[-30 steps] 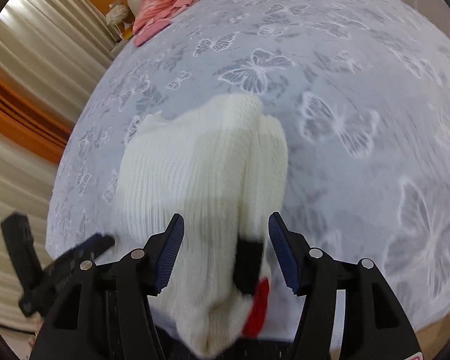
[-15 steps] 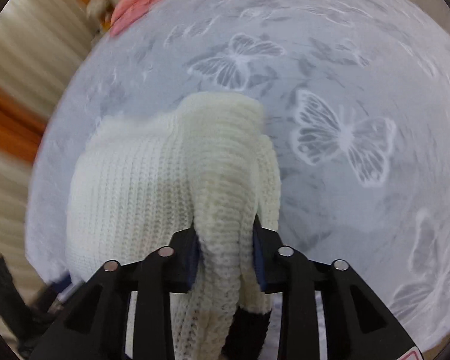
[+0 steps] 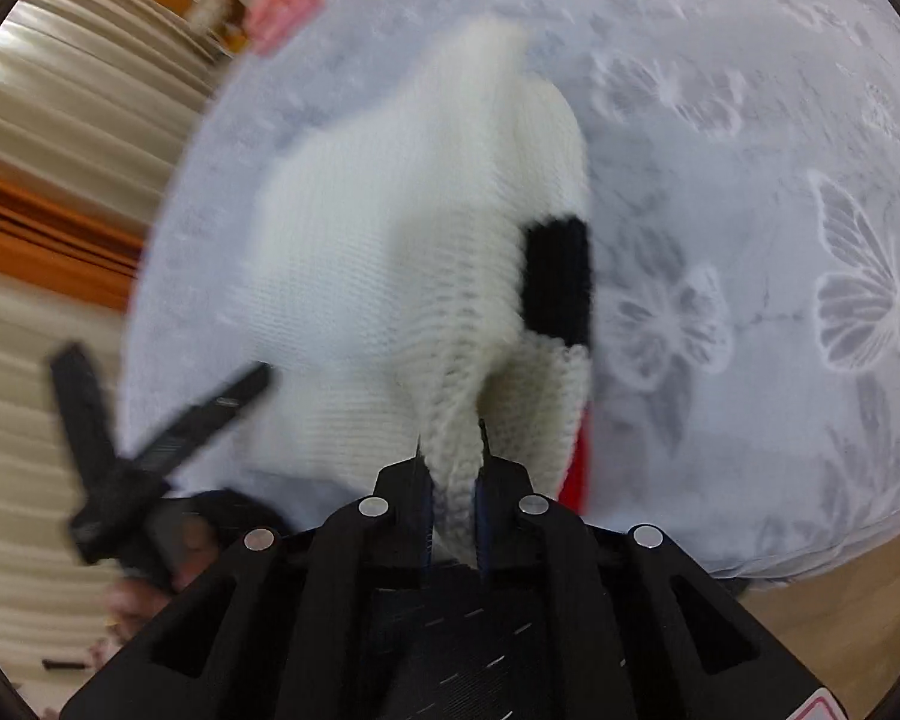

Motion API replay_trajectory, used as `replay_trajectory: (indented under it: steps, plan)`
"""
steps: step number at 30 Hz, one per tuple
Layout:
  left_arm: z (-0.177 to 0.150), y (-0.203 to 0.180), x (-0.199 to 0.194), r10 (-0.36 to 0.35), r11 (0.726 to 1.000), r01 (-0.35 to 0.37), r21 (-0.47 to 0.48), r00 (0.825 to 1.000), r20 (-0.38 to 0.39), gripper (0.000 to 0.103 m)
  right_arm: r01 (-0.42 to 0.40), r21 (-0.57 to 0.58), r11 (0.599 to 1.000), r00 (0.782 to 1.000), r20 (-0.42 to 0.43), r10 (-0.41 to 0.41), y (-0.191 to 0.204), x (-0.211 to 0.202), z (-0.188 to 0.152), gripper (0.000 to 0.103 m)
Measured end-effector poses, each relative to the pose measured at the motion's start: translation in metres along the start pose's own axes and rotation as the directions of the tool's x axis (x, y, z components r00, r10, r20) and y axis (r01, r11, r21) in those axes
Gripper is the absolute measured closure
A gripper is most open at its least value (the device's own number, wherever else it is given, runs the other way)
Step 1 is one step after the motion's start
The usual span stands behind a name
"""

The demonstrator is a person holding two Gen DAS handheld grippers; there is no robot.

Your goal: Fold small clothes

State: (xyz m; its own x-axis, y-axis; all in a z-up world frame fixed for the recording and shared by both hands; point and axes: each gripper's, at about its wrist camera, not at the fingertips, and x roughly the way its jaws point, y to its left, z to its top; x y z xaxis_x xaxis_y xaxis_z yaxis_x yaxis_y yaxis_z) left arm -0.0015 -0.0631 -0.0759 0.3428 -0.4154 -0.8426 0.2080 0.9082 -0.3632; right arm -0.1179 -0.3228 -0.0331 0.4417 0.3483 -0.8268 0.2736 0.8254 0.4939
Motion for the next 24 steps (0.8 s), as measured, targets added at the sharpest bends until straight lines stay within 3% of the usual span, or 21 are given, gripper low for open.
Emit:
replay_trajectory:
  steps: [2, 5, 7, 8, 9, 11, 13, 15, 17, 18, 19, 20, 21, 23, 24]
  plan:
    - [-0.001, 0.002, -0.004, -0.002, 1.0, 0.003, -0.007, 1.0, 0.013, 0.019, 0.034, -0.037, 0.999, 0.999, 0.011, -0.034, 0.002, -0.006, 0.0, 0.093]
    - [-0.001, 0.007, -0.002, -0.019, 0.999, 0.019, -0.04, 1.0, -0.002, 0.018, 0.148, -0.073, 0.986, 0.98, -0.12, -0.156, -0.019, 0.03, -0.005, 0.092]
    - [0.0, 0.008, 0.002, -0.026, 0.998, 0.024, -0.058, 0.999, -0.028, 0.018, 0.125, -0.053, 0.991, 0.986, -0.108, -0.13, -0.018, 0.025, -0.003, 0.084]
    - [0.0, 0.009, 0.002, -0.032, 0.998, 0.03, -0.063, 0.999, -0.034, 0.018, 0.111, -0.05, 0.993, 0.989, -0.089, -0.115, -0.014, 0.019, 0.0, 0.073]
    - [0.001, 0.01, 0.002, -0.048, 0.996, 0.045, -0.077, 0.998, -0.041, 0.018, 0.109, -0.053, 0.993, 0.993, -0.049, -0.112, -0.009, 0.01, 0.005, 0.053]
    - [0.005, 0.012, -0.002, -0.092, 0.99, 0.088, -0.11, 0.995, -0.034, 0.014, 0.118, -0.056, 0.991, 0.993, 0.024, -0.117, -0.003, -0.002, 0.02, 0.03]
    - [0.017, 0.013, -0.004, -0.156, 0.978, 0.154, -0.14, 0.988, -0.006, 0.013, 0.109, -0.046, 0.993, 0.992, 0.07, -0.106, -0.005, -0.005, 0.041, 0.028]
    - [0.032, 0.012, 0.001, -0.15, 0.977, 0.149, -0.15, 0.989, 0.001, 0.01, 0.082, -0.01, 0.997, 0.995, 0.061, -0.081, -0.015, 0.007, 0.065, 0.023]
    - [0.045, 0.013, 0.014, -0.158, 0.973, 0.154, -0.17, 0.987, -0.01, 0.006, 0.035, 0.061, 0.998, 0.999, 0.011, -0.036, -0.032, 0.031, 0.085, 0.023]
    - [0.051, 0.015, 0.027, -0.158, 0.97, 0.148, -0.195, 0.987, -0.04, 0.007, 0.014, 0.091, 0.996, 1.0, -0.013, -0.012, -0.037, 0.046, 0.091, 0.03]
    - [0.055, 0.016, 0.04, -0.182, 0.964, 0.163, -0.208, 0.98, -0.074, 0.009, -0.033, 0.123, 0.992, 0.999, -0.037, 0.037, -0.042, 0.061, 0.093, 0.044]
    - [0.057, 0.016, 0.05, -0.228, 0.956, 0.203, -0.211, 0.968, -0.102, 0.033, -0.079, 0.141, 0.987, 0.995, -0.047, 0.086, -0.045, 0.072, 0.094, 0.057]
    - [0.059, 0.015, 0.055, -0.307, 0.937, 0.281, -0.208, 0.945, -0.107, 0.052, -0.086, 0.138, 0.987, 0.995, -0.029, 0.09, -0.041, 0.073, 0.095, 0.063]
    - [0.067, 0.013, 0.042, -0.312, 0.939, 0.293, -0.18, 0.946, -0.084, 0.068, -0.071, 0.045, 0.996, 0.997, 0.025, 0.07, -0.018, 0.056, 0.102, 0.069]
    - [0.072, 0.01, 0.027, -0.315, 0.94, 0.305, -0.15, 0.948, -0.052, 0.07, -0.086, -0.01, 0.996, 0.994, 0.063, 0.086, -0.003, 0.043, 0.105, 0.07]
